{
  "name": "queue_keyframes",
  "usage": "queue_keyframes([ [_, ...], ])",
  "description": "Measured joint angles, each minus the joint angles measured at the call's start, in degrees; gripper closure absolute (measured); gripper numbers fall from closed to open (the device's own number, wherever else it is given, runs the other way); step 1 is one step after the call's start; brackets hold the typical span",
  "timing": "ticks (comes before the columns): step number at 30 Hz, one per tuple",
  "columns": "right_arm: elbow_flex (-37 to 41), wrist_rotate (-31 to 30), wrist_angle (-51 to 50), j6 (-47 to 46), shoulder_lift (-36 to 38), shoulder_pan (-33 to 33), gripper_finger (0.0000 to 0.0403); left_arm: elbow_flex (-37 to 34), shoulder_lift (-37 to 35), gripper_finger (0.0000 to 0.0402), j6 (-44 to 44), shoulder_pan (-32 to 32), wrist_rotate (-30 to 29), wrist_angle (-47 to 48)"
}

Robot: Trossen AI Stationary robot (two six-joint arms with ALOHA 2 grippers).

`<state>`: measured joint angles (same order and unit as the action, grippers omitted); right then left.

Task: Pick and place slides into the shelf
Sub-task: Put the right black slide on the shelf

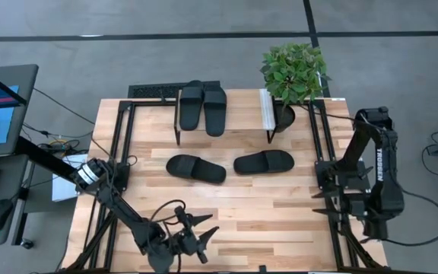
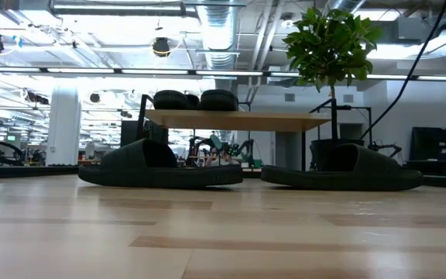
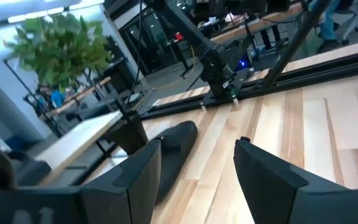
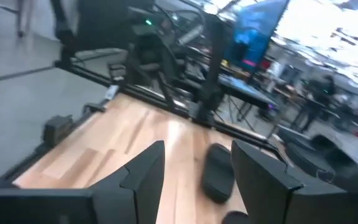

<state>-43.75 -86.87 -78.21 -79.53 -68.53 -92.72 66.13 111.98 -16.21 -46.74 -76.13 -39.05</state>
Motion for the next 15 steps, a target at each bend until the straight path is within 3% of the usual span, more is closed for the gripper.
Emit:
queue_keyframes([
  [5, 0.0, 0.0, 3.6, 0.0, 0.0, 5.9, 0.0225, -0.5, -1.0, 0.0210, -8.3, -2.8, -3.4, -5.3],
  [8, 0.0, 0.0, 6.9, -0.1, 0.0, 10.6, 0.0225, -3.2, -4.1, 0.0210, -9.1, -6.1, -5.7, -5.6],
  [15, 0.0, 4.4, 21.0, 5.7, -0.8, 24.1, 0.0225, -15.8, -15.3, 0.0210, 0.6, -12.0, -1.5, -5.6],
])
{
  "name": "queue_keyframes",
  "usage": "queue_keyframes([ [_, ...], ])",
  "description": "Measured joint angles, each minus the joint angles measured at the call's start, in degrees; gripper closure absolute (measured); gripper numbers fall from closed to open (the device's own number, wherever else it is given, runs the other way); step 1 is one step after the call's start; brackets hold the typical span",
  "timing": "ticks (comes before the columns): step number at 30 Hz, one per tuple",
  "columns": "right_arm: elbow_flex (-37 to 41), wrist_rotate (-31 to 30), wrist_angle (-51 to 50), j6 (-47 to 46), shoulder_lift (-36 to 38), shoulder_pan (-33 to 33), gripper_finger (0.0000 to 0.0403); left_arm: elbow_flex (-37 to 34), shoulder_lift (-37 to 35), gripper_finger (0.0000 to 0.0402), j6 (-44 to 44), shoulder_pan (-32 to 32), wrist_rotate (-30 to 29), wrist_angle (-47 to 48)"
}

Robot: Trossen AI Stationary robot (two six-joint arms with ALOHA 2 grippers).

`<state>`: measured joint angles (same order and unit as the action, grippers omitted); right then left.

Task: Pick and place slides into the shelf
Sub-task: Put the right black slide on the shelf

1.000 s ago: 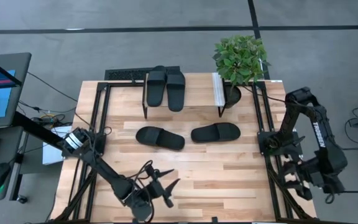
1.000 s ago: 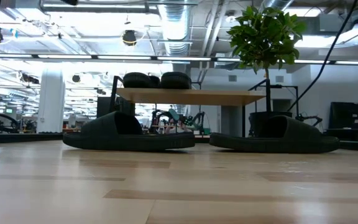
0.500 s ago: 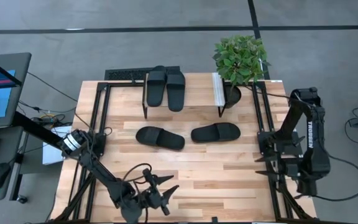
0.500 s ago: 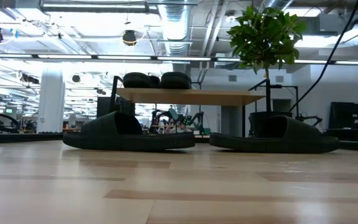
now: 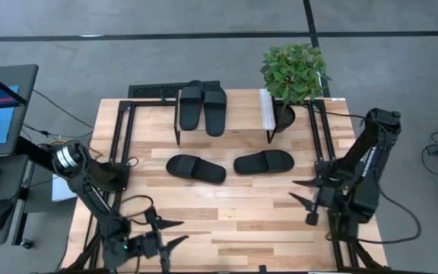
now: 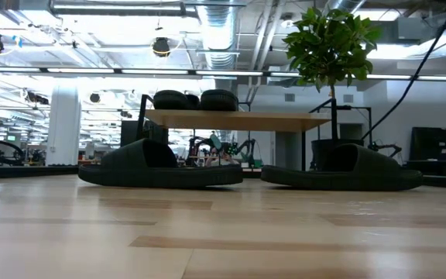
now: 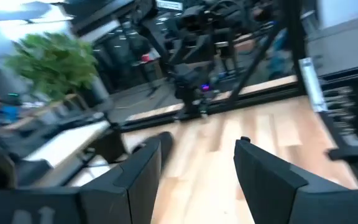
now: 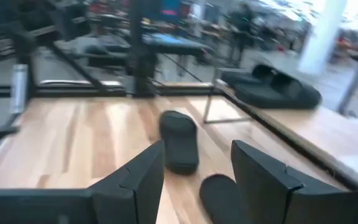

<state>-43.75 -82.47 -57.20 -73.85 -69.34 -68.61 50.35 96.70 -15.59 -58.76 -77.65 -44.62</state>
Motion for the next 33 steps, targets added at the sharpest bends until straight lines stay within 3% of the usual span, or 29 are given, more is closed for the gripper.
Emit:
queue_keyframes([
  [5, 0.0, 0.4, 8.6, 1.0, -5.1, 8.4, 0.0235, -10.0, -6.3, 0.0210, 11.4, -0.1, 1.0, -0.4],
  [11, 0.0, 0.6, 8.7, -12.3, -11.5, 16.8, 0.0266, -18.8, -10.1, 0.0210, 19.8, -0.8, -12.4, -10.1],
  [14, 0.0, 2.0, 8.0, -17.4, -13.4, 21.1, 0.0281, -21.2, -12.9, 0.0210, 19.8, -0.9, -10.2, -13.1],
  [21, 0.0, 12.4, 9.7, -24.5, -18.4, 29.3, 0.0295, -21.4, -18.5, 0.0210, 16.9, -0.7, -7.7, -13.7],
  [26, 0.0, 18.0, 12.8, -24.7, -21.8, 32.4, 0.0289, -21.4, -20.7, 0.0210, 11.2, -0.2, -2.4, -13.6],
  [33, -2.5, 32.4, 12.8, -16.6, -20.0, 38.2, 0.0260, -21.4, -22.8, 0.0210, 8.1, -0.2, -2.2, -13.6],
])
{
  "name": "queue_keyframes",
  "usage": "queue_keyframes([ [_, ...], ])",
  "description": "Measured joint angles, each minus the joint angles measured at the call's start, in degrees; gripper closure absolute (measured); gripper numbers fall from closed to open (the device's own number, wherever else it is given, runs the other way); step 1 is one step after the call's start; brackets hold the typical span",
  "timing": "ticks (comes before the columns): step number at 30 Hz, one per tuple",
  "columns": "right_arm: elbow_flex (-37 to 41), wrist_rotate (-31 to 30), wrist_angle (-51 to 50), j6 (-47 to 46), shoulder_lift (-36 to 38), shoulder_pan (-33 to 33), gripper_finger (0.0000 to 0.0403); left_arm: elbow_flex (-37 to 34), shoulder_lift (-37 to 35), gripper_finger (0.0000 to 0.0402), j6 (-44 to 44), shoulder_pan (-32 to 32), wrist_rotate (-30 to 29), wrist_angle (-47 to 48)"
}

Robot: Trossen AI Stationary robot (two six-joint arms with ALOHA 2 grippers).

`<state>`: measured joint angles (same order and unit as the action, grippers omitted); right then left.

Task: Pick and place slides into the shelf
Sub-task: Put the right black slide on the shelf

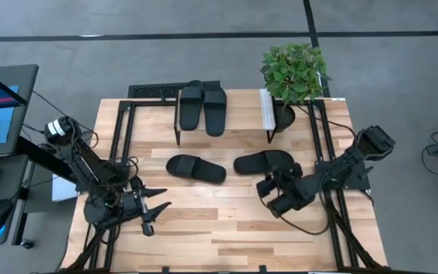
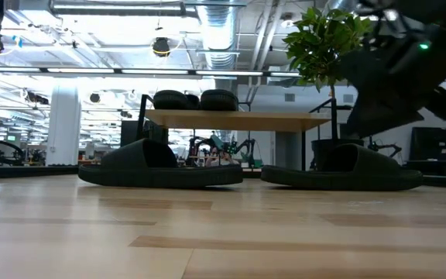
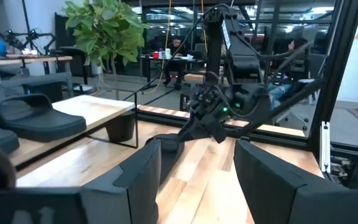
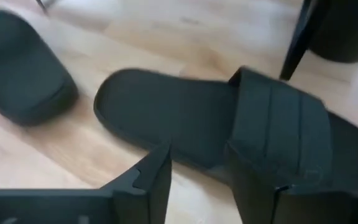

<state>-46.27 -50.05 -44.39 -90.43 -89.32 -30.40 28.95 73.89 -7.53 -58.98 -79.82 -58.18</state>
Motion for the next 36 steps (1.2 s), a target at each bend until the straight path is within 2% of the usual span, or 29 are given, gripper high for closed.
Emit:
queue_keyframes([
  [11, -7.9, 17.3, -0.3, 16.0, 0.5, 13.5, 0.0169, 0.0, -0.2, 0.0210, 2.3, -1.6, 0.1, 2.3],
  [20, -10.0, 27.9, -2.2, 18.9, 0.5, 20.4, 0.0168, 0.0, -0.2, 0.0210, 2.6, -2.9, 2.6, 4.0],
  [27, -10.5, 29.1, -8.2, 17.5, 0.5, 21.2, 0.0180, 0.0, -0.2, 0.0210, 2.6, -2.8, 4.5, 4.0],
  [36, -10.5, 29.5, -9.2, 16.5, 0.0, 20.8, 0.0182, 0.0, -0.2, 0.0210, 2.6, -2.8, 4.5, 3.9],
])
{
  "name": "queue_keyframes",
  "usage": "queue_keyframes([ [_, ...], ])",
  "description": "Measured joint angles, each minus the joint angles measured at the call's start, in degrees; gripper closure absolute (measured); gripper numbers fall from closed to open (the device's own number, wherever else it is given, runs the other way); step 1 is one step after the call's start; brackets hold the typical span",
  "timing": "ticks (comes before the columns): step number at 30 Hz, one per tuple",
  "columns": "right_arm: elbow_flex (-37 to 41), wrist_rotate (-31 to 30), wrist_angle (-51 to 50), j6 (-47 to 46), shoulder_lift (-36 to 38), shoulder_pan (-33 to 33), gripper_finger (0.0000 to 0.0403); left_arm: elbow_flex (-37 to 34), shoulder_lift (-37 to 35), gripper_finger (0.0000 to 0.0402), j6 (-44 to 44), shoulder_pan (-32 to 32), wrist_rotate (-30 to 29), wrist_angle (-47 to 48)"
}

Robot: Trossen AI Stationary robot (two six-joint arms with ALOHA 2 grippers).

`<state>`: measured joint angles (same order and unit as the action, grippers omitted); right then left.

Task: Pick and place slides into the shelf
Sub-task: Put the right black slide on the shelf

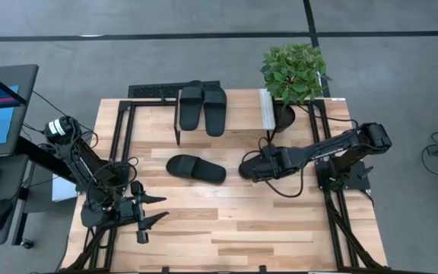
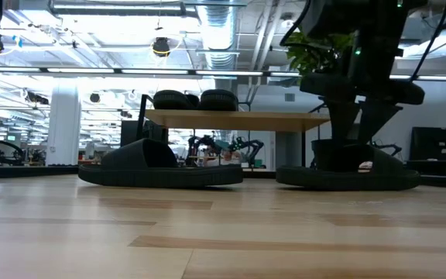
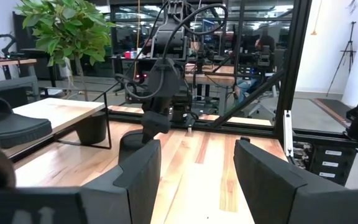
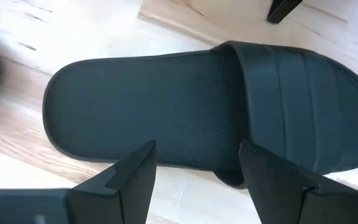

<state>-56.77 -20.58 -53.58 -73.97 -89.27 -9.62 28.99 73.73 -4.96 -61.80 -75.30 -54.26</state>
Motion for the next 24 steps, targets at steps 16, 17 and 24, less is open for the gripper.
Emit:
queue_keyframes([
  [16, -5.9, -2.0, -8.6, 0.9, 0.0, -1.0, 0.0182, 0.0, 0.0, 0.0210, 0.0, 0.0, 0.0, 0.0],
  [17, -5.8, -1.9, -8.9, 0.9, 0.0, -0.9, 0.0182, 0.0, 0.0, 0.0210, 0.0, 0.0, 0.0, 0.0],
  [24, -4.7, -1.8, -8.3, 0.5, 0.0, -0.8, 0.0182, 0.0, 0.0, 0.0210, 0.0, 0.0, 0.0, 0.0],
])
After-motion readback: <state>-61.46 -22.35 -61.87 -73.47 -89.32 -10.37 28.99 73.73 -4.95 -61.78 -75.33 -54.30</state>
